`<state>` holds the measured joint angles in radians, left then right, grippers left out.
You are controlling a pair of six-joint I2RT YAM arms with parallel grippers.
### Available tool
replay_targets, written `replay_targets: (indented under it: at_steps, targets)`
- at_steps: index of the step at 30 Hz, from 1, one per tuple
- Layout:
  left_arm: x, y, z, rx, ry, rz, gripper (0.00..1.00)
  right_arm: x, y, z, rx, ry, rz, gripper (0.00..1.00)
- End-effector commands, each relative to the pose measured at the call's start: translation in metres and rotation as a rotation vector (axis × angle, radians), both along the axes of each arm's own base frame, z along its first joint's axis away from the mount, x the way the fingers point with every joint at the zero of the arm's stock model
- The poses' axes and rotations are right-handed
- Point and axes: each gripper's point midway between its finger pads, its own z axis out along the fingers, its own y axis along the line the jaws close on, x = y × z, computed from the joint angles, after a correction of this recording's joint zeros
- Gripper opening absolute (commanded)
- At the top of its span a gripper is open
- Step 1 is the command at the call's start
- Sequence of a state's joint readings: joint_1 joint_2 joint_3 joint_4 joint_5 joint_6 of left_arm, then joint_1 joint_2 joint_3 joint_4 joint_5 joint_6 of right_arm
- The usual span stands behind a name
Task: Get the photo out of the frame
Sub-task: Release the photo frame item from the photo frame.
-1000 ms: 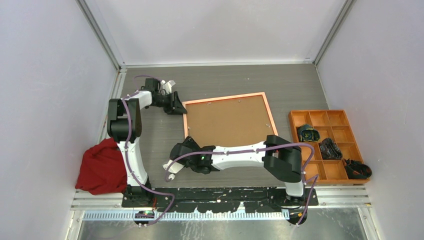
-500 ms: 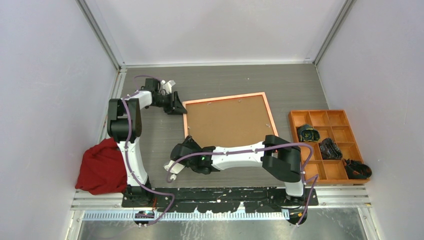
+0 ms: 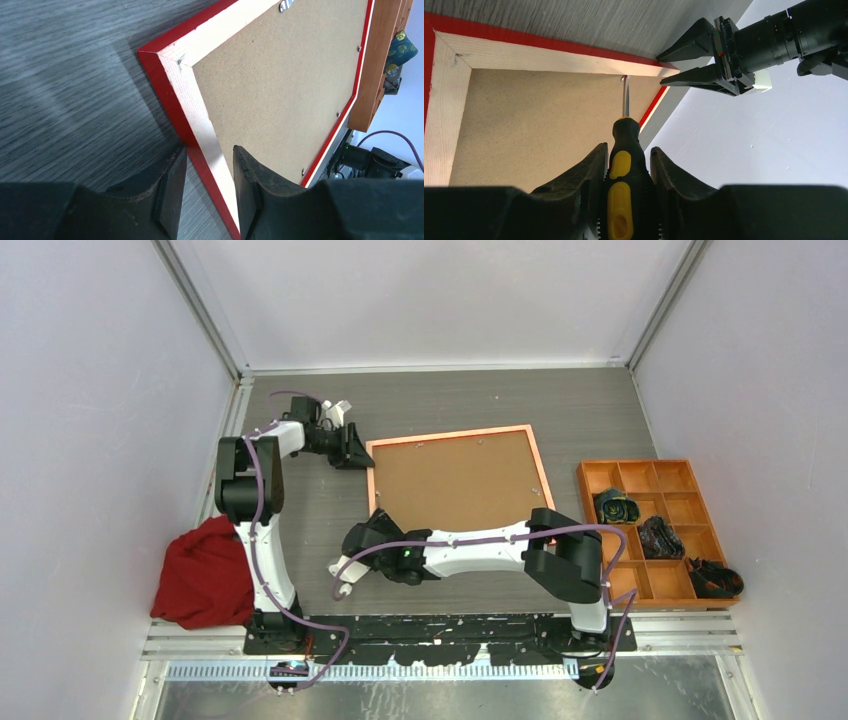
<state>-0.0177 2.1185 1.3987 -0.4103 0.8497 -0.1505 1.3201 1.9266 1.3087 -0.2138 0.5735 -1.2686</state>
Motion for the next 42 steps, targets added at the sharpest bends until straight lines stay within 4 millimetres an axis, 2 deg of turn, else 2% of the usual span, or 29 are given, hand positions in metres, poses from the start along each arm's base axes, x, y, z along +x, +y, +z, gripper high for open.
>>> replay_targets:
  at_steps: [1, 17, 25, 42]
  targets:
    - [-0.004, 0.0, -0.01, 0.017, 0.033, -0.007, 0.41, 0.003, -0.001, 0.007, 0.044, 0.011, -0.025, 0.01]
    - [-0.004, 0.0, -0.01, 0.015, 0.037, -0.007, 0.41, 0.003, 0.003, 0.007, 0.052, 0.048, -0.059, 0.01]
    - [-0.004, 0.0, -0.011, 0.015, 0.038, -0.006, 0.41, 0.001, -0.001, -0.001, 0.055, 0.07, -0.074, 0.01]
    - [-0.004, 0.0, -0.011, 0.014, 0.04, -0.007, 0.41, 0.005, 0.003, 0.009, 0.082, 0.091, -0.103, 0.01]
